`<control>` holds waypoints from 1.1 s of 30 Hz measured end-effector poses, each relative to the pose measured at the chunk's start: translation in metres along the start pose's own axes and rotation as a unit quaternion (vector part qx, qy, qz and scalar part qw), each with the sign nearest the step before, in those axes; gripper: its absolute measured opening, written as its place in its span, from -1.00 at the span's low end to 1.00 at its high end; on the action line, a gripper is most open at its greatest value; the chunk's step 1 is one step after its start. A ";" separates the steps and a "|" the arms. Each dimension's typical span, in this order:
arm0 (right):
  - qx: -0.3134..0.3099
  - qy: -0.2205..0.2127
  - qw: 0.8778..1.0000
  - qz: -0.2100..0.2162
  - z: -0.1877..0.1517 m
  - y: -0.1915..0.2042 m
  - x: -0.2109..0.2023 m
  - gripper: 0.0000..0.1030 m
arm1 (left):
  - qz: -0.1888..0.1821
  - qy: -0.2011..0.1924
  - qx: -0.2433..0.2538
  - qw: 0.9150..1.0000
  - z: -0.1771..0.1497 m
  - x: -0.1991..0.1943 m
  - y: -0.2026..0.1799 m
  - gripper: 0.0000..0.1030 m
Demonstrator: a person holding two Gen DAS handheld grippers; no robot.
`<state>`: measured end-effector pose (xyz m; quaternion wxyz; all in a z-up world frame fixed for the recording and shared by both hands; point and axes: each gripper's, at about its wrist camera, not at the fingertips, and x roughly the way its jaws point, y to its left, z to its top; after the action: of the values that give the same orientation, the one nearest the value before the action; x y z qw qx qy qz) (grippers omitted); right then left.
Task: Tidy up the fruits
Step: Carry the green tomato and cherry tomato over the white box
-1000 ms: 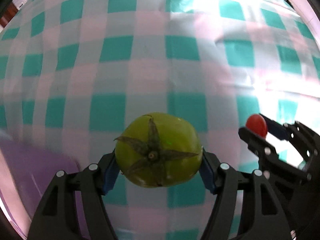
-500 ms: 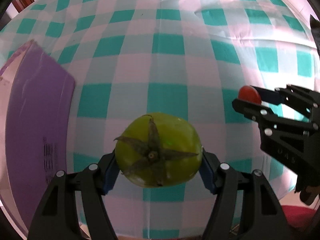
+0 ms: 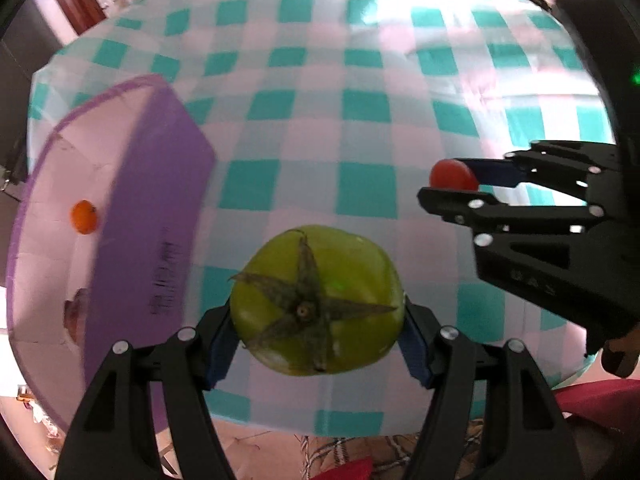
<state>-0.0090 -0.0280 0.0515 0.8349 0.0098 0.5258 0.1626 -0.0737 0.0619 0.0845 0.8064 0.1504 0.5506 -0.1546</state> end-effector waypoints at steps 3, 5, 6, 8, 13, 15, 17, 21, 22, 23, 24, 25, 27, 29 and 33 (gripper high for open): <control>-0.008 0.000 1.000 -0.003 0.012 0.008 0.003 -0.32 | 0.006 -0.020 -0.006 1.000 0.000 -0.014 0.017 0.33; -0.014 -0.002 1.000 -0.001 0.022 0.016 0.005 -0.32 | 0.010 -0.035 -0.008 0.999 0.002 -0.023 0.028 0.33; -0.017 -0.005 1.000 0.001 0.026 0.020 0.005 -0.32 | 0.015 -0.047 -0.010 0.999 0.003 -0.029 0.036 0.33; -0.020 -0.013 1.000 0.008 0.039 0.030 0.004 -0.32 | 0.021 -0.061 -0.016 0.998 0.005 -0.036 0.051 0.33; -0.028 -0.037 0.999 0.026 0.076 0.057 0.000 -0.32 | 0.030 -0.091 -0.059 0.994 0.013 -0.056 0.107 0.33; -0.029 -0.047 0.998 0.033 0.089 0.066 -0.001 -0.32 | 0.032 -0.101 -0.082 0.991 0.015 -0.061 0.130 0.33; -0.030 -0.058 0.997 0.040 0.105 0.076 -0.004 -0.32 | 0.035 -0.108 -0.107 0.988 0.015 -0.064 0.156 0.33; -0.033 -0.069 0.996 0.049 0.127 0.093 -0.005 -0.32 | 0.036 -0.104 -0.148 0.983 0.015 -0.061 0.203 0.33; -0.033 -0.071 0.996 0.052 0.134 0.099 -0.006 -0.32 | 0.036 -0.104 -0.155 0.982 0.014 -0.059 0.211 0.33; -0.034 -0.073 0.995 0.054 0.138 0.103 -0.006 -0.32 | 0.037 -0.104 -0.164 0.980 0.013 -0.059 0.221 0.33; -0.037 -0.076 0.995 0.056 0.143 0.108 -0.007 -0.32 | 0.038 -0.105 -0.176 0.978 0.012 -0.058 0.233 0.33; -0.041 -0.079 0.994 0.060 0.149 0.114 -0.008 -0.32 | 0.039 -0.105 -0.183 0.977 0.010 -0.058 0.241 0.33; -0.048 -0.081 0.993 0.066 0.158 0.125 -0.007 -0.32 | 0.043 -0.103 -0.197 0.974 0.008 -0.055 0.258 0.33; -0.059 -0.077 0.993 0.070 0.165 0.138 -0.003 -0.32 | 0.045 -0.094 -0.208 0.972 0.006 -0.050 0.269 0.33; -0.084 -0.051 0.993 0.066 0.177 0.167 0.018 -0.32 | 0.044 -0.053 -0.216 0.974 0.000 -0.029 0.288 0.33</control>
<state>0.1103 0.1621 0.1463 0.8461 -0.0169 0.4649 0.2602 0.0361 0.3255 0.1326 0.8539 -0.0120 0.5202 -0.0039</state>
